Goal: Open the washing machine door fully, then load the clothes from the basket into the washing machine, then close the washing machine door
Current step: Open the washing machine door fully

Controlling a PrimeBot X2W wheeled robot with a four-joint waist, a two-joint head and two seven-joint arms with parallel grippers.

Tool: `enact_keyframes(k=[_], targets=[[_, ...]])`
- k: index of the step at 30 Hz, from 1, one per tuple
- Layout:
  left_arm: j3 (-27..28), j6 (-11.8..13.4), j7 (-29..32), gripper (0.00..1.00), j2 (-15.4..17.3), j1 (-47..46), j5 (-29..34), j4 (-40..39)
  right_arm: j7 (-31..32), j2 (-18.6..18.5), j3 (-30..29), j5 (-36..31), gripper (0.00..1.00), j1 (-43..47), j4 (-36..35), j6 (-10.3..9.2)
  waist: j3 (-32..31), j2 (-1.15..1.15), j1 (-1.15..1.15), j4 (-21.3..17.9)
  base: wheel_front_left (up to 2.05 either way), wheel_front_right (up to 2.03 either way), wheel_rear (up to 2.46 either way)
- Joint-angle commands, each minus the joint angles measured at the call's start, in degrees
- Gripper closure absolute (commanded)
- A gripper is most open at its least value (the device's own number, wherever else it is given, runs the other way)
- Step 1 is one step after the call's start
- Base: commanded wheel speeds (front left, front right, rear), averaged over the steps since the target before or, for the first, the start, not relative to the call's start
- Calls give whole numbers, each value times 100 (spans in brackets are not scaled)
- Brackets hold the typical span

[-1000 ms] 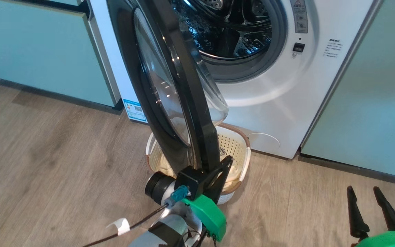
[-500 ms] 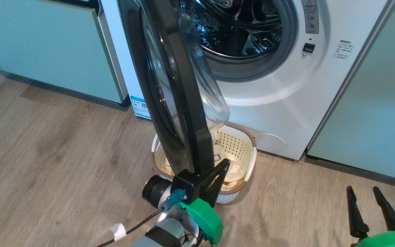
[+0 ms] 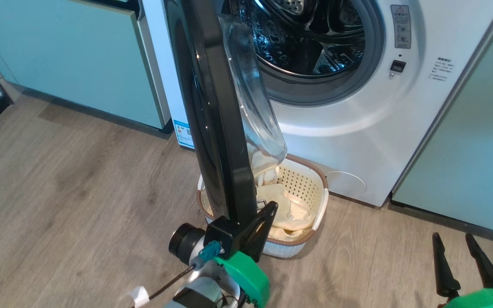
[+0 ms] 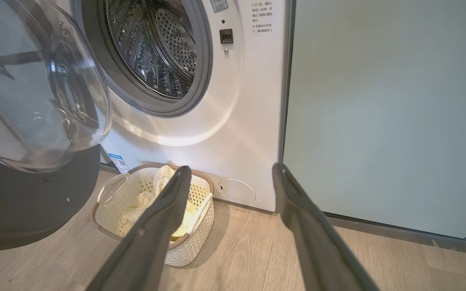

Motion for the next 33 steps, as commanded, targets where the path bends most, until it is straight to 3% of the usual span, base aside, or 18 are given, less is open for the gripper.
enact_keyframes(k=[1, 33], targets=[[280, -10, -36, 100, 70, -126, 42, -205, -56, -72, 106, 10, 0, -213, -156, 26, -13, 0, 0, 18, 0, 0, 0], [879, -133, -36, 100, 355, 313, 195, -406, -56, -2, 63, 20, 0, -132, -148, 26, -120, 0, 0, 581, 0, 0, 0]])
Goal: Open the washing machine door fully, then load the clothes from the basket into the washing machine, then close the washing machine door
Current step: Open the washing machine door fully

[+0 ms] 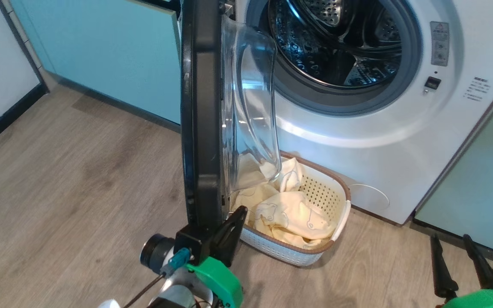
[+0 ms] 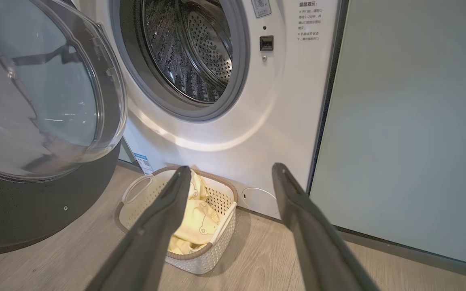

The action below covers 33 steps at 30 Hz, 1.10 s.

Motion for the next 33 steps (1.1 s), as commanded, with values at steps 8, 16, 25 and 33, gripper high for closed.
enact_keyframes(k=[8, 16, 25, 33], targets=[[416, 65, -35, 100, 179, -136, 12, -263, -56, -44, 70, 11, 0, -120, -149, 26, 19, 0, 0, 226, 0, 0, 0], [535, 98, -35, 100, 265, -142, -9, -299, -56, -55, 58, 19, 0, -148, -149, 26, 25, 0, 0, 389, 0, 0, 0], [736, 151, -35, 100, 363, -142, -94, -324, -56, -65, 66, 14, 0, -153, -157, 26, 69, 0, 0, 531, 0, 0, 0], [924, 235, -35, 100, 478, -68, -165, -416, -56, -99, 77, 15, 0, -164, -167, 26, 125, 0, 0, 584, 0, 0, 0]])
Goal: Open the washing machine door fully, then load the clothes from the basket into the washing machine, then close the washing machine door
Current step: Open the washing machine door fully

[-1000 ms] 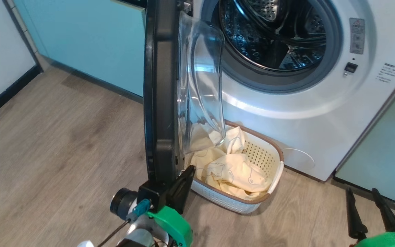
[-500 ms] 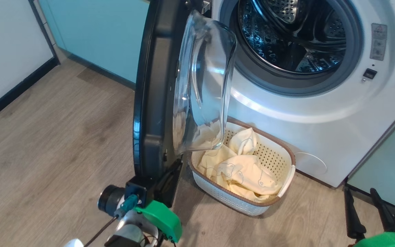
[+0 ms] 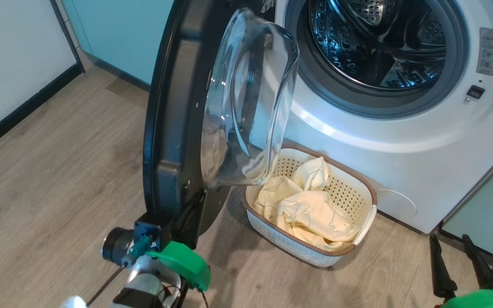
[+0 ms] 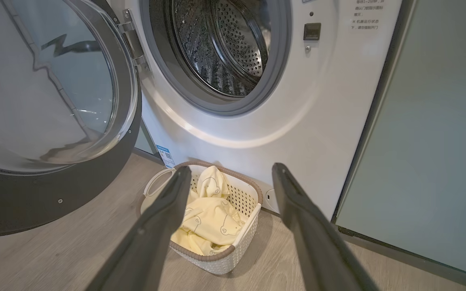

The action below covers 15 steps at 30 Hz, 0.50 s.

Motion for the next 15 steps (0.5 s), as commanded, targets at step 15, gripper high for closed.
enact_keyframes(k=[15], targets=[[819, 236, -36, 100, 314, 53, -201, -304, -56, -137, 137, 26, 0, -170, -161, 26, 9, 0, 0, 89, 0, 0, 0]])
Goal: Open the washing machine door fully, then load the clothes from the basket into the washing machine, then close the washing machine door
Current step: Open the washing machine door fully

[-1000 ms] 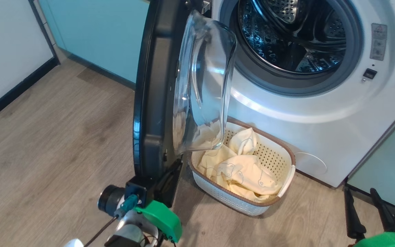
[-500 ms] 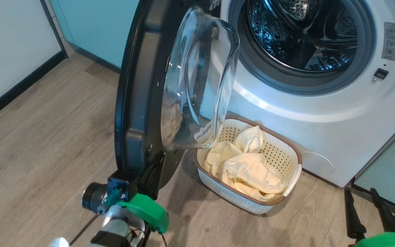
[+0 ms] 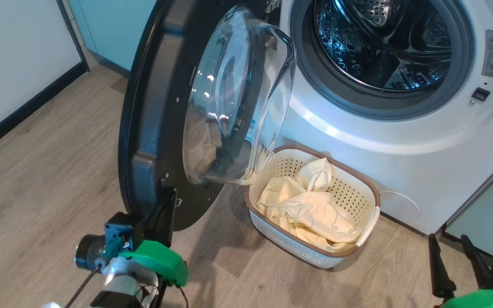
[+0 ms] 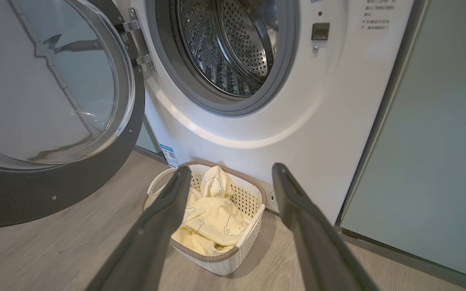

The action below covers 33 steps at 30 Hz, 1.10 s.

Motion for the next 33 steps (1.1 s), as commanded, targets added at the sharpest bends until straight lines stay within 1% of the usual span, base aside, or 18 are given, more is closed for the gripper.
enact_keyframes(k=[1, 9, 15, 24, 33], targets=[[325, 53, -36, 100, 143, -199, -56, -188, -56, -138, 113, 24, 0, -170, -164, 26, 10, 0, 0, 14, 0, 0, 0], [632, 77, -36, 100, 176, -419, -140, 4, -56, -170, 159, 22, 0, -223, -168, 26, 121, 0, 0, 11, 0, 0, 0], [991, 48, -36, 100, 189, -615, -177, 182, -56, -197, 221, 26, 0, -298, -154, 26, 237, 0, 0, -75, 0, 0, 0], [1610, 77, -36, 100, 204, -821, -117, 303, -56, -254, 252, 46, 0, -404, -149, 26, 409, 0, 0, -170, 0, 0, 0], [2055, -30, -36, 100, 237, -1064, -37, 615, -56, -290, 253, 43, 0, -511, -147, 26, 540, 0, 0, -202, 0, 0, 0]])
